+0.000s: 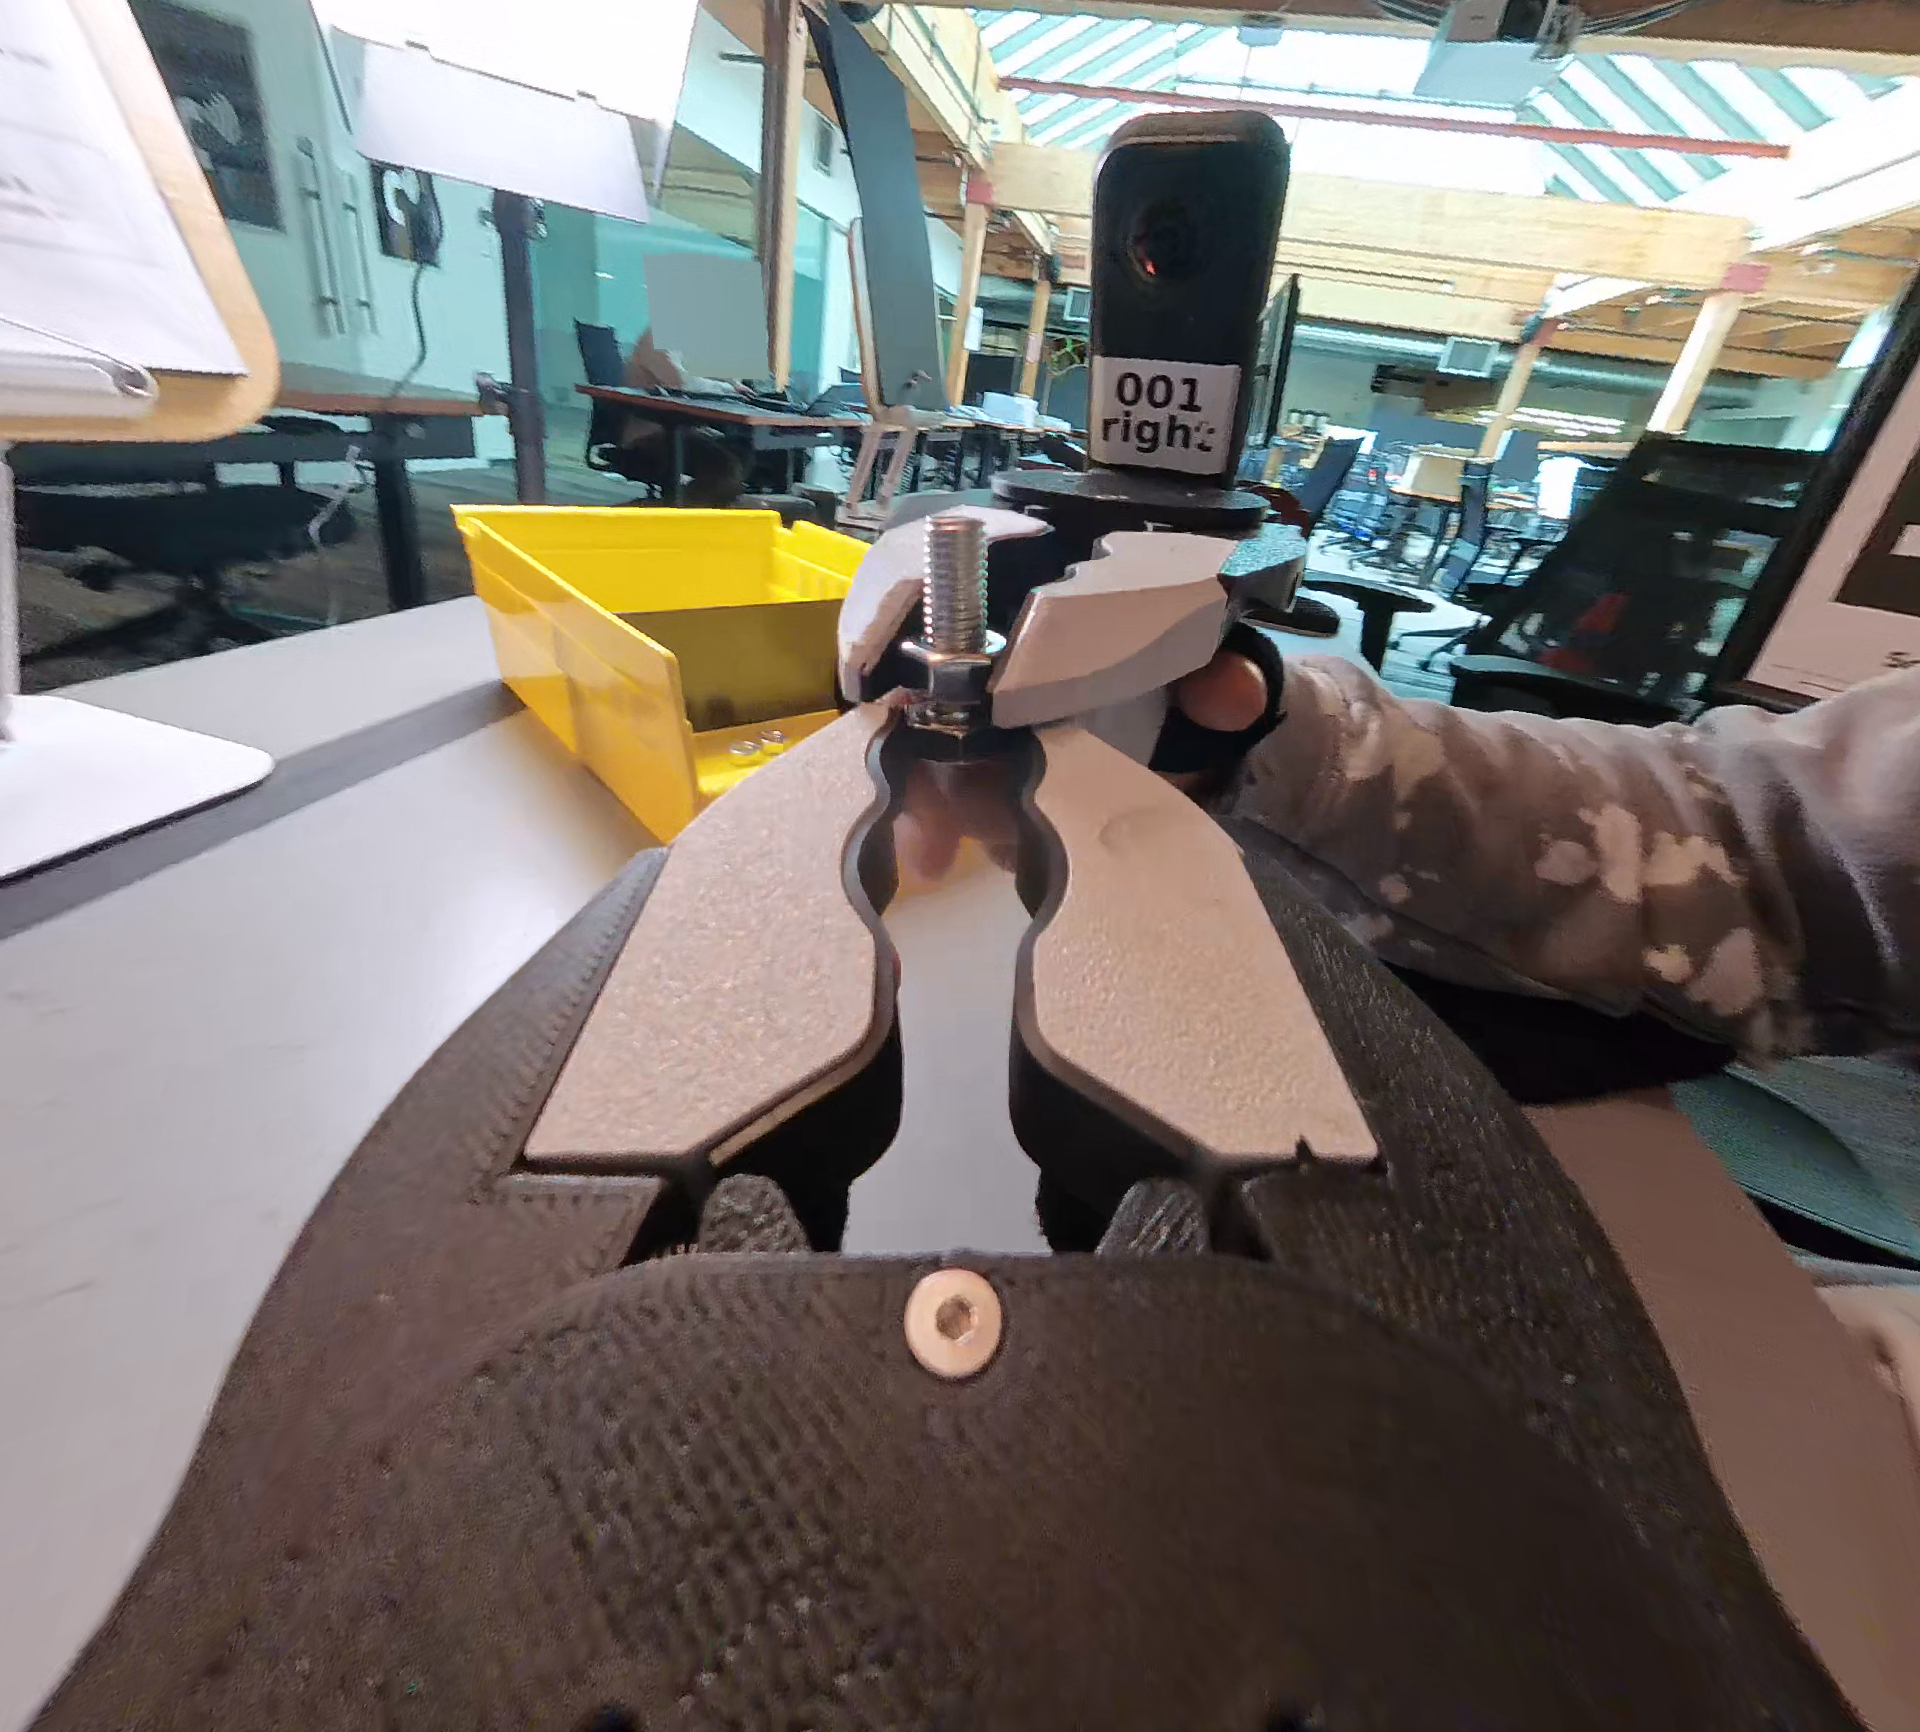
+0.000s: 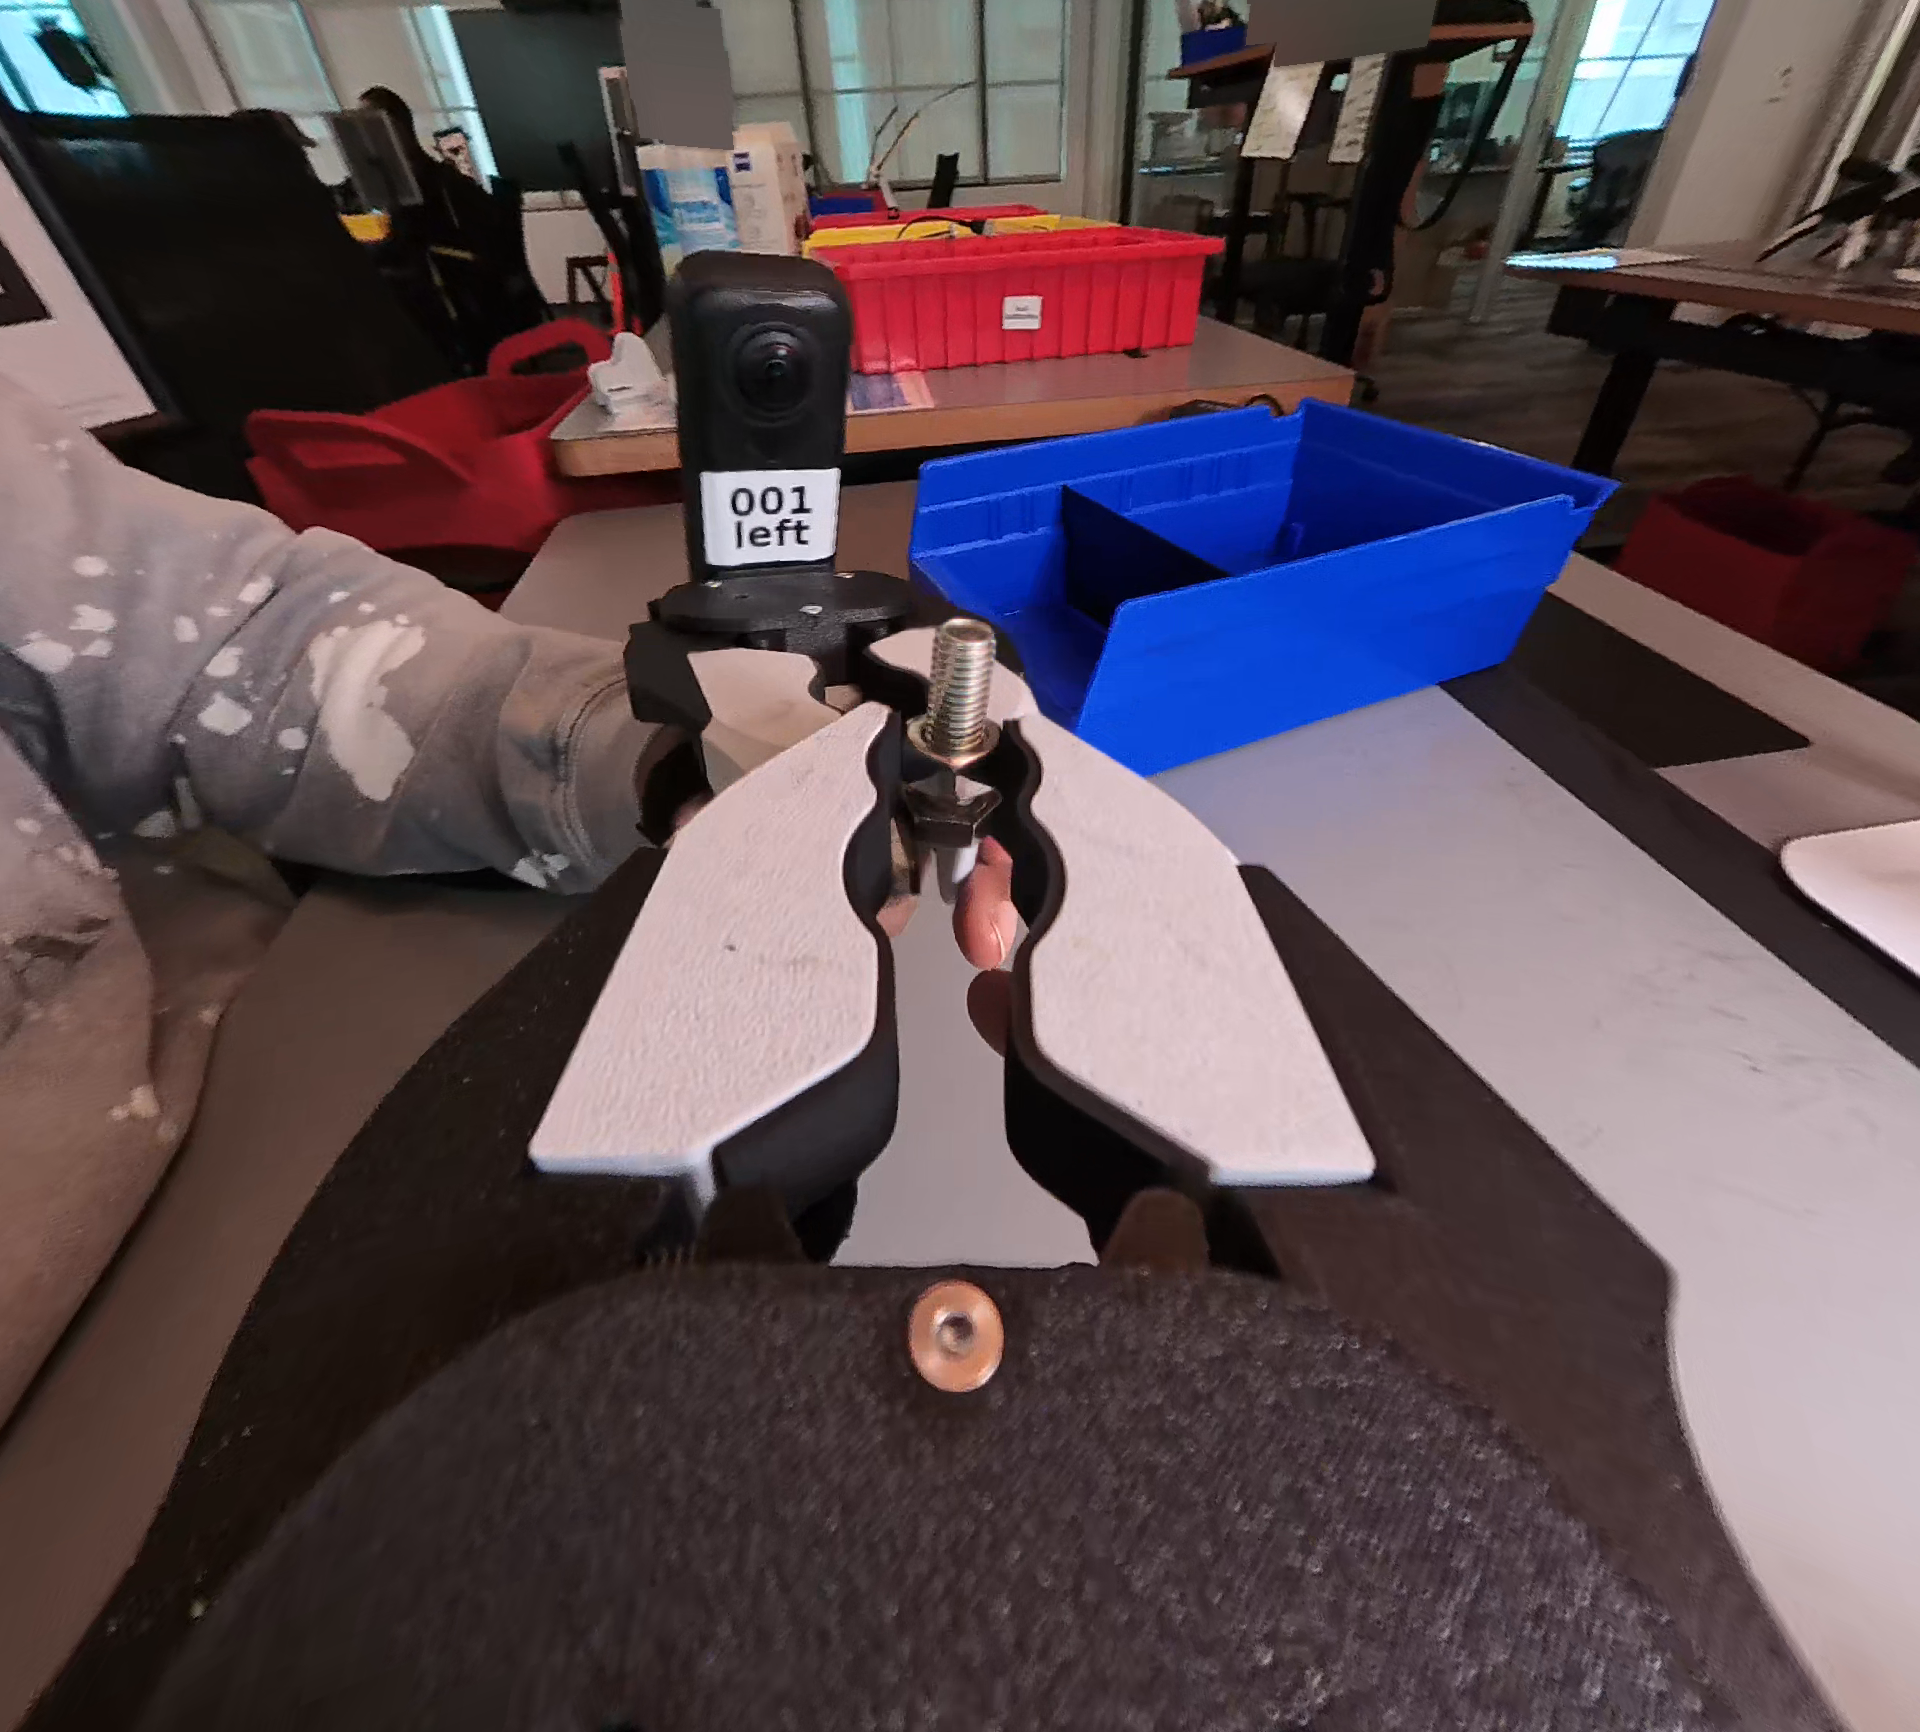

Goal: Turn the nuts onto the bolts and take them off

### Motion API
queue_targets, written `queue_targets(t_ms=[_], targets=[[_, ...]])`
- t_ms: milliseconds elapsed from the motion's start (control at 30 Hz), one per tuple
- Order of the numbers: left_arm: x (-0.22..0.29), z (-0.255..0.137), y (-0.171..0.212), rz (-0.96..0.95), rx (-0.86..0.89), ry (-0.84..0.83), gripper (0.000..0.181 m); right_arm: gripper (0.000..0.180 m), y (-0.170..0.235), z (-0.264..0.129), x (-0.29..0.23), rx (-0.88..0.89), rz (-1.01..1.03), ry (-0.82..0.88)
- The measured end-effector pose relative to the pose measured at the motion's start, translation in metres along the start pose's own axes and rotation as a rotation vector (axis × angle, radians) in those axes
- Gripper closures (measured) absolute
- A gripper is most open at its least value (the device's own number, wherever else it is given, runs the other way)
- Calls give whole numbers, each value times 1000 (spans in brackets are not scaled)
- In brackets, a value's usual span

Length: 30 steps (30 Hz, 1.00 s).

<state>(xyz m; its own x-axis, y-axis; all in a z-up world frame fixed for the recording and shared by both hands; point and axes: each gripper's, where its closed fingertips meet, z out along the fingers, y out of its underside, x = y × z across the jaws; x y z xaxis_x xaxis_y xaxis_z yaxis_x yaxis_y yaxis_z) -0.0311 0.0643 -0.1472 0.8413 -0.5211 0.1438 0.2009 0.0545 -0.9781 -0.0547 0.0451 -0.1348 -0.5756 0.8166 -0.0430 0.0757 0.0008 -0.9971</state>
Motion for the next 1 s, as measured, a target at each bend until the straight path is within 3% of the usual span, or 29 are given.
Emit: queue_targets(t_ms=[233,267,300,400,633,733,767,833,1000], targets=[[20,1,-6,18,29,102,162,155,-7,-15,-16,33,74,-175],[21,0,-12,19,60,101,162,150,-11,-20,-9,55,94,-160],[21,-2,-17,11,88,110,162,169,-15,-28,9,82,115,-72],[12,-5,-21,25,99,49,162,171,-17,-48,48,120,94,140],[-8,-5,-8,55,48,-80,162,145,-9,-6,4,53,49,0],[-9,-6,-11,76,50,-96,162,148,-6,-6,13,76,71,35],[-10,-8,-14,74,66,-94,162,164,-8,-11,22,100,99,69],[-12,-11,-20,86,78,-106,162,169,-11,-24,42,150,99,163],[-15,-10,-15,88,61,-119,162,148,-16,-11,23,142,75,104]])
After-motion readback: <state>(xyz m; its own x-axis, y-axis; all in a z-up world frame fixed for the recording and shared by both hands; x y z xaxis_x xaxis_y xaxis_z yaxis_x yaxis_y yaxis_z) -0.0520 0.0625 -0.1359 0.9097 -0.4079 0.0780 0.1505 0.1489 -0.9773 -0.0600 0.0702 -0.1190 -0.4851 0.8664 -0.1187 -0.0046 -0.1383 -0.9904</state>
